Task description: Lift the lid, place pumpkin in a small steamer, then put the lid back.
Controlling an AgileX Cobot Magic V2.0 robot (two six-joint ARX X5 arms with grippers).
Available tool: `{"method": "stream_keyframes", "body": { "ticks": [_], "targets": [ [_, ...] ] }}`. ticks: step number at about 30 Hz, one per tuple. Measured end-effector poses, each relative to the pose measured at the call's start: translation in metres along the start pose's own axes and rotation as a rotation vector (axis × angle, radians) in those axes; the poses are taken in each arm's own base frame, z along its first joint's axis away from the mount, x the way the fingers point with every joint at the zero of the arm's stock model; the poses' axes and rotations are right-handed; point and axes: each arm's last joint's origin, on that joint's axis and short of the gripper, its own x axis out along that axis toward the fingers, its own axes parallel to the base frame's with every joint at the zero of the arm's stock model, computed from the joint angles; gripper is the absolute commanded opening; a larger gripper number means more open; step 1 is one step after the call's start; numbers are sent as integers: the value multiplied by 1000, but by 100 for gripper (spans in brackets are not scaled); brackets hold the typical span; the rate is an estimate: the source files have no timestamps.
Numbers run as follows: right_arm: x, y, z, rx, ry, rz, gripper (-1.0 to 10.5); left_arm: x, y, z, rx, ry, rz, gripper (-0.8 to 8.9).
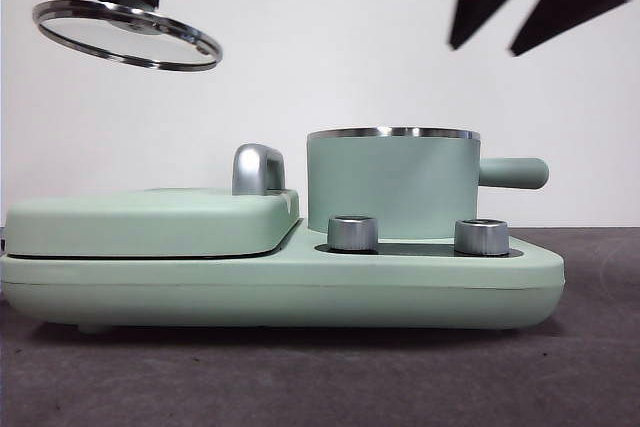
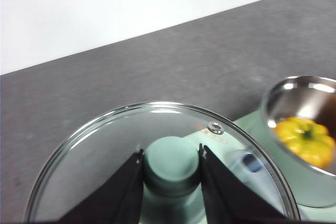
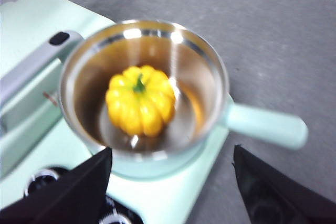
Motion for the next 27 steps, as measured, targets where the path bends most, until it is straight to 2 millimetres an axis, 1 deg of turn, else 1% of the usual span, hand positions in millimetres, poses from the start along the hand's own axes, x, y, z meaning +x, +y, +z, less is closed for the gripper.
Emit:
{"method": "stream_keyframes", "body": {
  "ticks": [6,12,16,21,27],
  "targets": [
    [-29,-3,-31,6,-56,-46,354,2,-9,1,13,-3,-46,10],
    [-54,-7,-52,19,-143,-124,354,4,-26,6,45,-46,-126,10],
    [-64,-8,-66,22,-156,-135,354,11,-42,10,74,-86,-182,10],
    [-74,-9,-74,22,-139,-135,354,27,-61,11,103,-117,-249,10],
    [-77,-9,-83,28,-64,-136,354,49,-79,14,132,-202,-300,10]
  ]
}}
